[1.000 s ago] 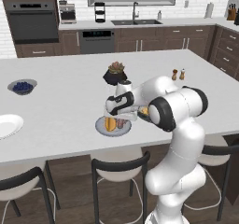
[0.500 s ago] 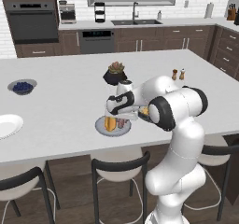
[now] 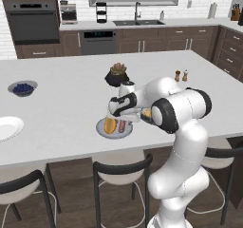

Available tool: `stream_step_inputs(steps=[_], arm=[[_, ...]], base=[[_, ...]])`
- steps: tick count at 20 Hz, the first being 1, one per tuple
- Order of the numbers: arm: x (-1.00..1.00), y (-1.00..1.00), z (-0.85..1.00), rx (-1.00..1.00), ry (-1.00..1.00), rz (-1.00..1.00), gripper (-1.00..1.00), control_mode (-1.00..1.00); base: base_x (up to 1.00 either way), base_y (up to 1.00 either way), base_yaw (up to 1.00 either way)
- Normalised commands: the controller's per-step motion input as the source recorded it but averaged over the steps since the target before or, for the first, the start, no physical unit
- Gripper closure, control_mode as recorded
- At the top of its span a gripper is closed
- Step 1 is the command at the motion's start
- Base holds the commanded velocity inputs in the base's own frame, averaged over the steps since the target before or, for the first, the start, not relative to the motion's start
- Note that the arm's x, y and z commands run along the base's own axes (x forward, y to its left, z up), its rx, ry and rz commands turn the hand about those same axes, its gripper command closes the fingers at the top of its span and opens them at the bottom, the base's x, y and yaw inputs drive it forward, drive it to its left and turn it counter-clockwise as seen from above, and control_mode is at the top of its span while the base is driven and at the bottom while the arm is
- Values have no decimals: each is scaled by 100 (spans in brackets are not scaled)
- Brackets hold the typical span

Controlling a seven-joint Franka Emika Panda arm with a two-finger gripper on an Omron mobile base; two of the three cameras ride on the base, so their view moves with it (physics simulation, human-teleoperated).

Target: Place one bun and one sausage from the bowl on each plate.

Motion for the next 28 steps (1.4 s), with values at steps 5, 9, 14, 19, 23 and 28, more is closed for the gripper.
stream_step_inputs(steps=[5,9,14,19,23,28], arm=[[-34,-8,28,0,0,2,-100,-100],[-35,0,100,0,0,2,-100,-100],[-26,0,100,0,-5,2,-100,-100],[-1,-52,74,0,0,13,-100,-100],[-14,-94,14,-3,0,30,-100,-100],[0,-91,1,0,0,44,-100,-100]], base=[[0,0,0],[0,0,0],[0,0,0],[0,0,0],[0,0,0],[0,0,0]])
